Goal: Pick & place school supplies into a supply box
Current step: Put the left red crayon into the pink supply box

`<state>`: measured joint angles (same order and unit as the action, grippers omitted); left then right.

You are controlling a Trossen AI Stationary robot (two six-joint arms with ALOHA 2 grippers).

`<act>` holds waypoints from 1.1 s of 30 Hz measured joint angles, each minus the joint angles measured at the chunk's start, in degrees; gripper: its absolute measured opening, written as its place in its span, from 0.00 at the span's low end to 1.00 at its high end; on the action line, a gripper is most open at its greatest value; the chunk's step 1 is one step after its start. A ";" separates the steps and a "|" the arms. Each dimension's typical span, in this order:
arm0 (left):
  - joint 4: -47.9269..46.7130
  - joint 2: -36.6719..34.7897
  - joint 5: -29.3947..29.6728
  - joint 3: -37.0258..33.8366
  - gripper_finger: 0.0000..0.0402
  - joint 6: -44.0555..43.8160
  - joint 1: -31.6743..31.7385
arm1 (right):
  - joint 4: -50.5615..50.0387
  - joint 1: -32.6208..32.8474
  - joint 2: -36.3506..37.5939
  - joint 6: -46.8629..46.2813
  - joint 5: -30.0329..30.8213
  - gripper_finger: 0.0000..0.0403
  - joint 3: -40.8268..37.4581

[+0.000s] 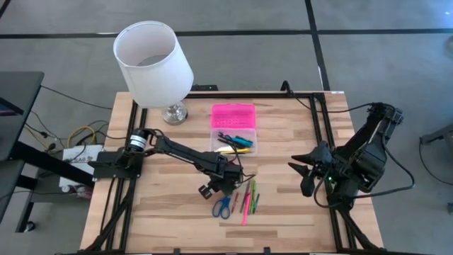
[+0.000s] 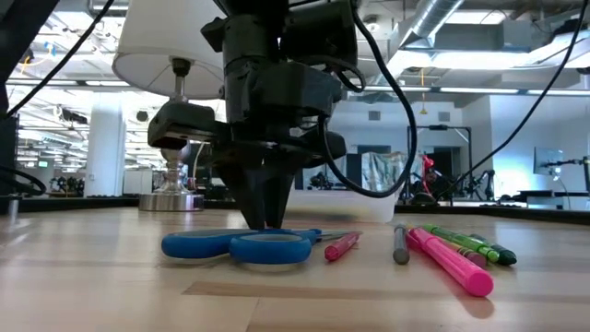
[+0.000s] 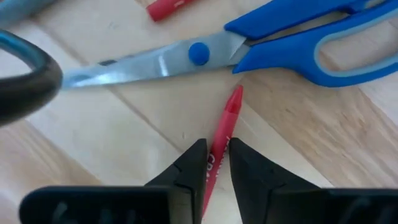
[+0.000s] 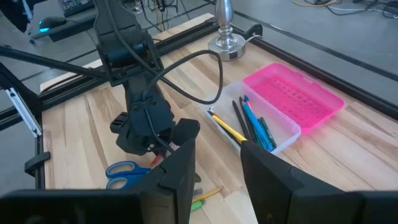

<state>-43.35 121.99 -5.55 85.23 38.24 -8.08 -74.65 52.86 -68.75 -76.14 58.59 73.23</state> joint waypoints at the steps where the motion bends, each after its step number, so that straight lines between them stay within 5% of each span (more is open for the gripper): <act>1: -0.21 0.00 -0.01 0.00 0.15 -1.15 0.17 | 0.02 0.00 0.00 -0.02 0.00 0.30 0.00; 33: -4.77 -0.02 2.03 -0.09 0.14 -22.95 2.60 | -1.73 0.00 0.00 0.04 0.02 0.30 0.00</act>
<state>-48.13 121.97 -3.53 85.14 15.29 -5.48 -76.38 52.86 -68.75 -76.10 58.61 73.23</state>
